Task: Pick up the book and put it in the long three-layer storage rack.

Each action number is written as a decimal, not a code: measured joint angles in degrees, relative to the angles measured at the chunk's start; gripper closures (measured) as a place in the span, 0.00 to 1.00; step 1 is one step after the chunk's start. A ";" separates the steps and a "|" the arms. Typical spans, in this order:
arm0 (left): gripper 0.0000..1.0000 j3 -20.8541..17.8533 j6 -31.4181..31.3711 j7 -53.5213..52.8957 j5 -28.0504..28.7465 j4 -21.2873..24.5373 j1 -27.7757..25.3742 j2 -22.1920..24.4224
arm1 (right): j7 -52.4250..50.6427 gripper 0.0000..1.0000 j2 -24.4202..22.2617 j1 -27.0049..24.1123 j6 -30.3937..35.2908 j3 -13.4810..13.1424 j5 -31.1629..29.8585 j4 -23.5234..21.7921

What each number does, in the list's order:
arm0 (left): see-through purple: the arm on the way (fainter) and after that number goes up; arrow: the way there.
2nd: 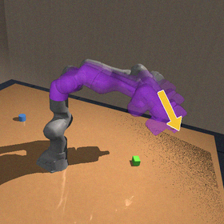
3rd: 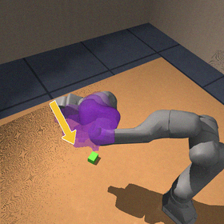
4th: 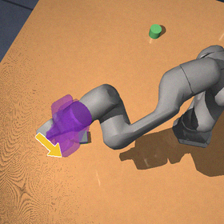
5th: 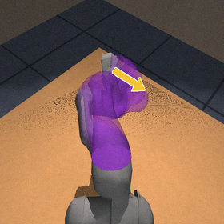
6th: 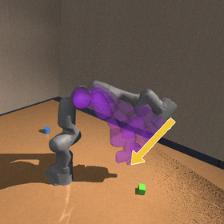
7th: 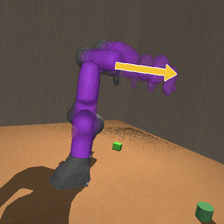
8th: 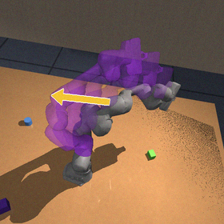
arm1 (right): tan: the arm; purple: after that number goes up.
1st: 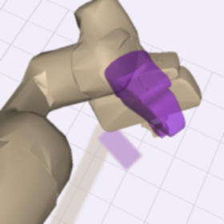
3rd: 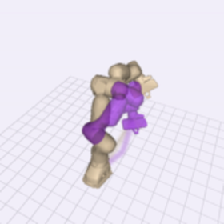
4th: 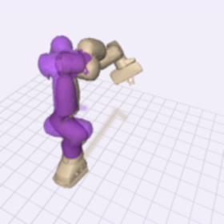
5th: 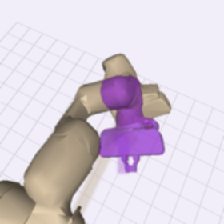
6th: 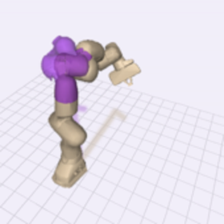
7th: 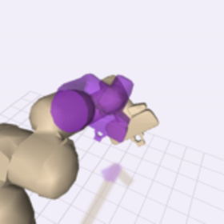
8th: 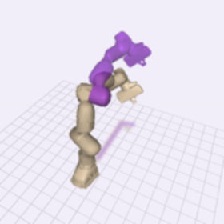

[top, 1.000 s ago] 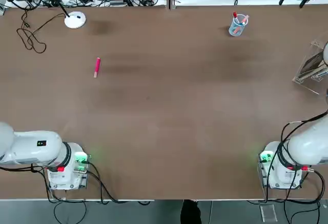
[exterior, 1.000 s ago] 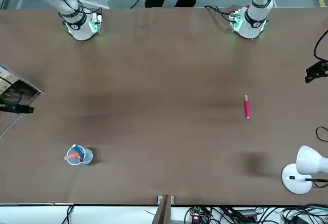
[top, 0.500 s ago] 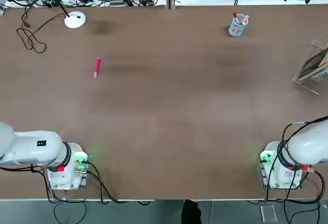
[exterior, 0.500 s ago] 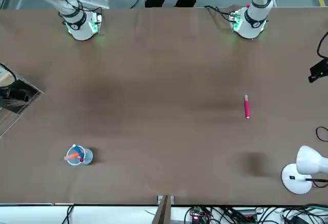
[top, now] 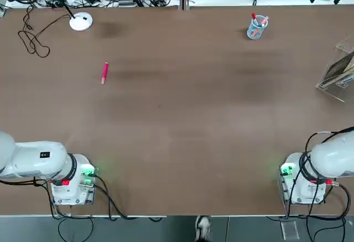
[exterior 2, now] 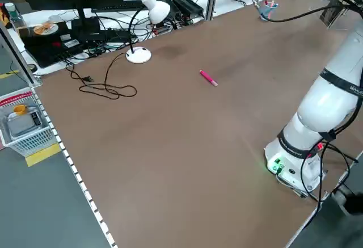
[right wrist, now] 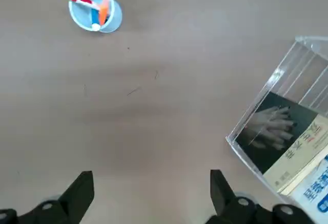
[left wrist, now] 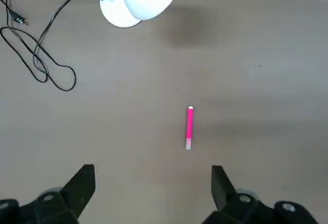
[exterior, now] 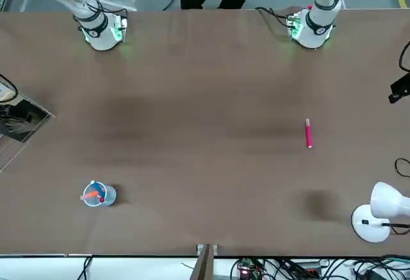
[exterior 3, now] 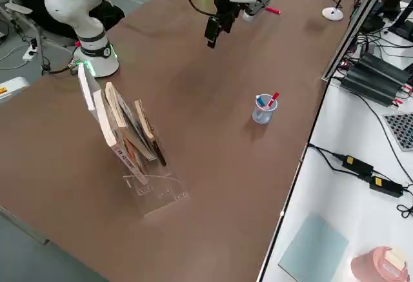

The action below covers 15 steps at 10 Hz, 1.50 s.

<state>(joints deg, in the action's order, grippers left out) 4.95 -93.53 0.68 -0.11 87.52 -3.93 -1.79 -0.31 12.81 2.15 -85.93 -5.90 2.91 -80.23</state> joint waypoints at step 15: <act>0.00 0.37 0.31 1.69 0.00 -0.26 0.10 0.00 | -10.31 0.00 -6.85 -0.43 -0.26 0.42 -0.39 -4.08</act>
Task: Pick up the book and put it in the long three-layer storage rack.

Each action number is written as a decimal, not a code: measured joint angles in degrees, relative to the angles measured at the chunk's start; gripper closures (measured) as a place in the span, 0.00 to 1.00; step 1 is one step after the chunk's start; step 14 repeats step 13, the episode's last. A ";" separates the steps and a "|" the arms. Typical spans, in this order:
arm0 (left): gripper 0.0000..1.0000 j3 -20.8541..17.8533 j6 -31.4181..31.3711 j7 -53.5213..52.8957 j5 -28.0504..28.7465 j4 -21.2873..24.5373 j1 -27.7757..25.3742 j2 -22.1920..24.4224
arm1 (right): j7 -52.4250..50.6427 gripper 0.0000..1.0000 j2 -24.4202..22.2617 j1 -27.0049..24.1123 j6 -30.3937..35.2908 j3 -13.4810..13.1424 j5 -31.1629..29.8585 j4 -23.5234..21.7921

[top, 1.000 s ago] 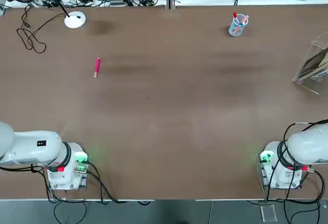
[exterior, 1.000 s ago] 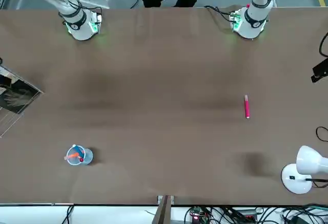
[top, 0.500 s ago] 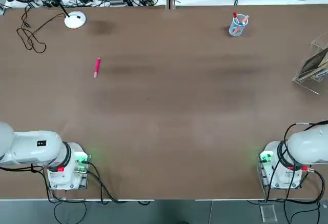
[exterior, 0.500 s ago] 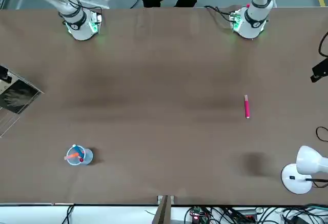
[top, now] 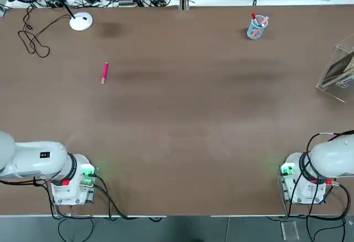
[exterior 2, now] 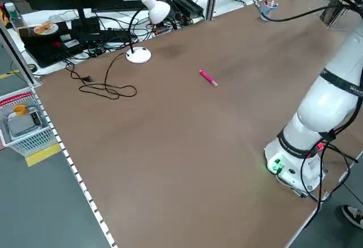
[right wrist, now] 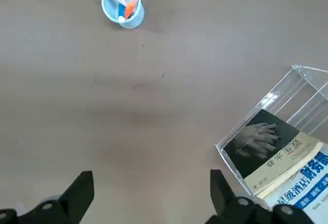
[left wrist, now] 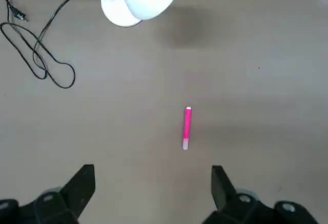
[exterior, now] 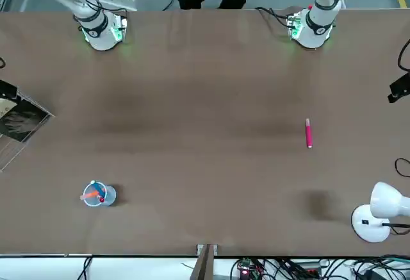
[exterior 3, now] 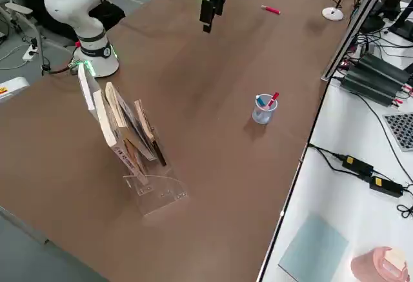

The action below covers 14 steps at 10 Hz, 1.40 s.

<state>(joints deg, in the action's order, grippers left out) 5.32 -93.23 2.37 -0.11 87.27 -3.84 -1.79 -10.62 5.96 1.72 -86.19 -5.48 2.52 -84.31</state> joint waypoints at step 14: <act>0.00 0.01 0.01 0.00 0.00 -0.16 0.00 0.00 | -3.16 0.00 -0.04 0.48 0.02 -0.54 -1.55 -0.16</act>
